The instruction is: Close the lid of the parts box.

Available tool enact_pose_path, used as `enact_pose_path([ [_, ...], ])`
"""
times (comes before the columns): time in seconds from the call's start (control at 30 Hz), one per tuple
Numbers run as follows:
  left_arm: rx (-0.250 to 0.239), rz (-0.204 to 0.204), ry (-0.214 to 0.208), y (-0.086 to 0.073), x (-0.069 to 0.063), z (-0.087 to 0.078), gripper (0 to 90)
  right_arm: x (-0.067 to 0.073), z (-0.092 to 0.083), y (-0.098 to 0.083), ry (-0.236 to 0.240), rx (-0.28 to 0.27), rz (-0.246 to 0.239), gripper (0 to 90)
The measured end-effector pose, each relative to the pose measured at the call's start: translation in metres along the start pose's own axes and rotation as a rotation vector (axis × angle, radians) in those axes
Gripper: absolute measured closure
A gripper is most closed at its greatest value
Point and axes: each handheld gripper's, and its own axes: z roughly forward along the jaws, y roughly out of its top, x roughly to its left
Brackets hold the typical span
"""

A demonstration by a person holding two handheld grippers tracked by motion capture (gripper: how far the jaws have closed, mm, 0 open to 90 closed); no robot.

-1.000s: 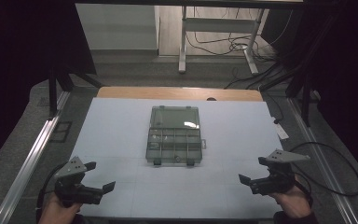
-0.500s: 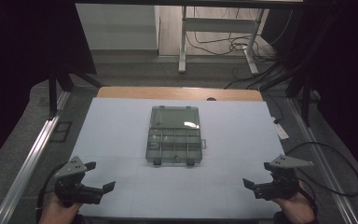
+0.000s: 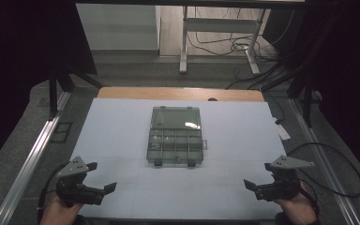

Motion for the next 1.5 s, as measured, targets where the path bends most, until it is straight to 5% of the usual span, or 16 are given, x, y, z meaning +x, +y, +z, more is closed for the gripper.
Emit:
enact_pose_path([
  [0.6, -0.032, 0.024, 0.033, 0.019, 0.005, 0.013, 0.0, 0.004, 0.006, 0.016, 0.038, -0.025, -0.023, 0.0],
  [1.5, -0.028, 0.061, -0.039, 0.047, 0.019, 0.054, 0.3, 0.013, 0.039, 0.053, 0.117, -0.017, -0.058, 0.0],
])
